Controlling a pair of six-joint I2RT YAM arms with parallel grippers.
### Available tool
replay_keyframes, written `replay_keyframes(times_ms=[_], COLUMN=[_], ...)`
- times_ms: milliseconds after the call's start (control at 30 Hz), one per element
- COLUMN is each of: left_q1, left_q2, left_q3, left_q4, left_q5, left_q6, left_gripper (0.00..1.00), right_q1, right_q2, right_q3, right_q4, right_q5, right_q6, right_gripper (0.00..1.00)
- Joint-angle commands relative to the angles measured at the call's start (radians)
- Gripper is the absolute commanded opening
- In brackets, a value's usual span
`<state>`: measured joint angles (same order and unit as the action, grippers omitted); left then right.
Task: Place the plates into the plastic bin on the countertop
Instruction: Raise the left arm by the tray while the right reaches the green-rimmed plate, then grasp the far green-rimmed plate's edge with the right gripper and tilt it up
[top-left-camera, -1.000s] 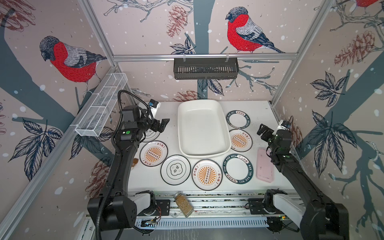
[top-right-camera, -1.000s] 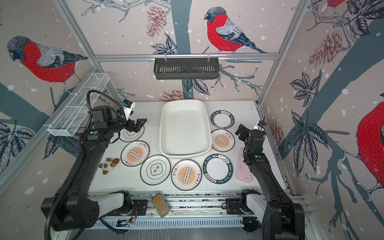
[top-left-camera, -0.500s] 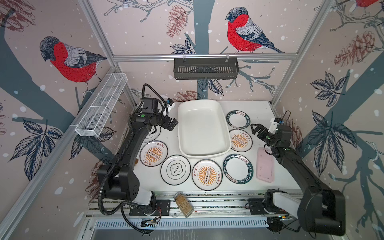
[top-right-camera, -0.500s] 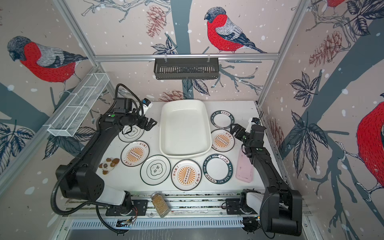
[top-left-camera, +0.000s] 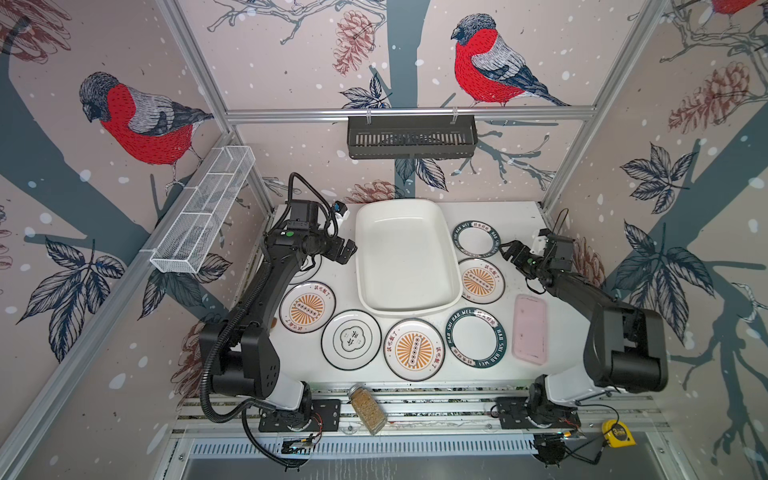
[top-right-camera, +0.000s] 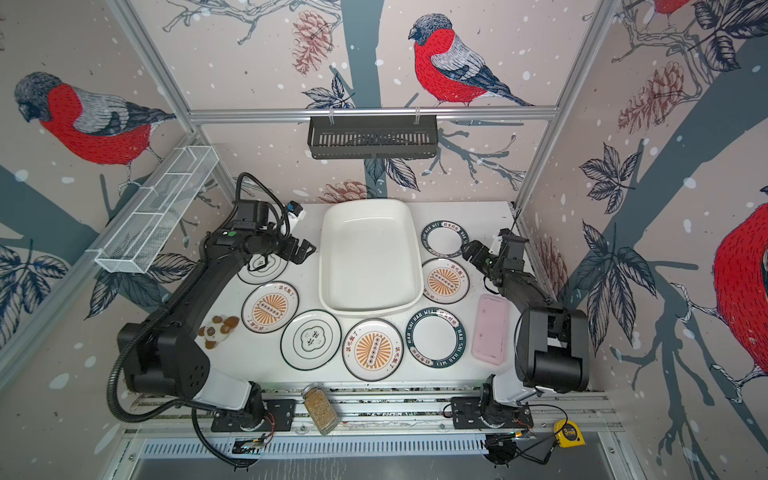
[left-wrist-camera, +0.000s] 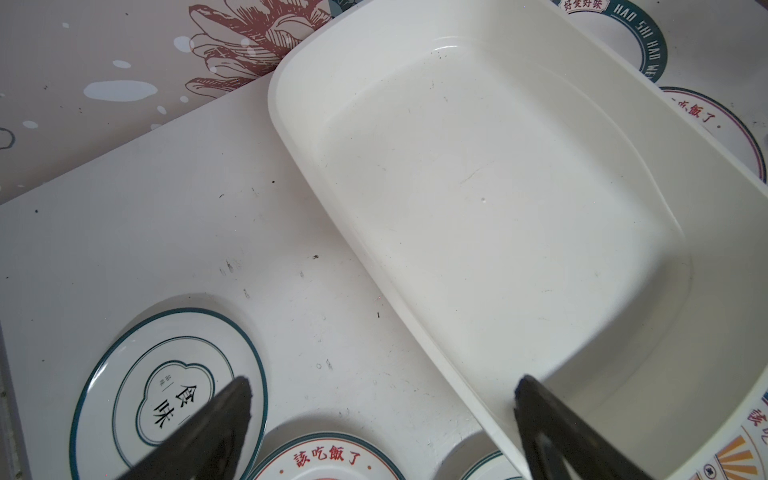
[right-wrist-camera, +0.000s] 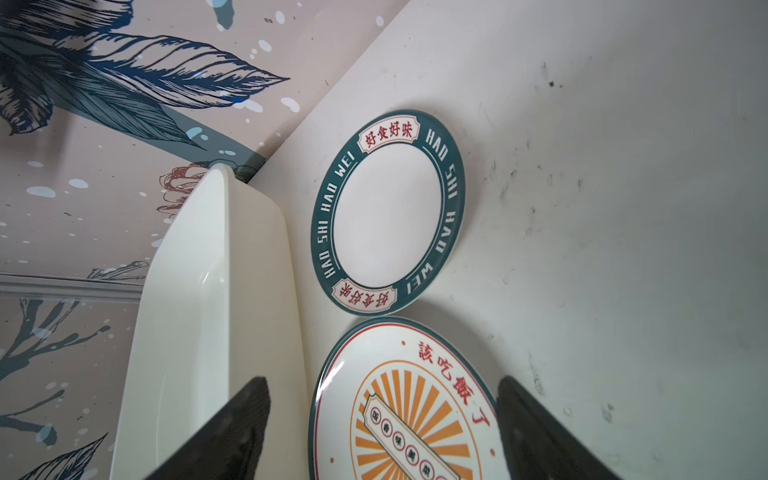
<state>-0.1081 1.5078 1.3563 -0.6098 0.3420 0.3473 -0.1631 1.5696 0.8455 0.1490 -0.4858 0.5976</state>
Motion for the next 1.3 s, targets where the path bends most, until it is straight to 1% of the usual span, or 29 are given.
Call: replay_keyframes(times_ms=[0,67,133,200,233,300,467,567,833,1000,1067,1267], left_q1=[-0.001,-0.001,-0.002,-0.002,-0.002,-0.002,-0.002,-0.002,-0.004,-0.007,-0.008,-0.01], left_q2=[0.01,0.017,0.022,0.028,0.033,0.04,0.055,0.057,0.049,0.049,0.048,0.039], left_q3=[0.0,0.002,0.001,0.006,0.008,0.012,0.024,0.025,0.024,0.023,0.023,0.017], left_q4=[0.017,0.013,0.013,0.011,0.009,0.007,0.004,0.002,0.007,0.009,0.011,0.015], left_q5=[0.059,0.075,0.083,0.09,0.095,0.1,0.112,0.122,0.136,0.139,0.141,0.143], left_q6=[0.009,0.011,0.01,0.01,0.01,0.004,-0.014,-0.021,-0.04,-0.049,-0.054,-0.063], left_gripper=[0.98,0.98,0.98,0.98,0.98,0.98,0.99,0.98,0.98,0.98,0.98,0.98], right_q1=[-0.029,-0.047,-0.06,-0.062,-0.061,-0.061,-0.062,-0.062,-0.056,-0.043,-0.037,-0.032], right_q2=[0.088,0.155,0.204,0.255,0.28,0.328,0.414,0.466,0.543,0.598,0.62,0.65], right_q3=[0.05,0.083,0.103,0.14,0.165,0.209,0.281,0.314,0.378,0.423,0.445,0.447], right_q4=[0.055,0.067,0.097,0.1,0.086,0.064,0.051,0.051,0.046,0.035,0.026,0.046], right_q5=[-0.1,-0.144,-0.163,-0.193,-0.195,-0.195,-0.177,-0.194,-0.212,-0.226,-0.229,-0.214], right_q6=[0.005,0.018,0.035,0.03,0.025,0.024,0.034,0.042,0.05,0.06,0.061,0.094], right_gripper=[0.77,0.75,0.74,0.72,0.69,0.67,0.64,0.61,0.57,0.5,0.44,0.38])
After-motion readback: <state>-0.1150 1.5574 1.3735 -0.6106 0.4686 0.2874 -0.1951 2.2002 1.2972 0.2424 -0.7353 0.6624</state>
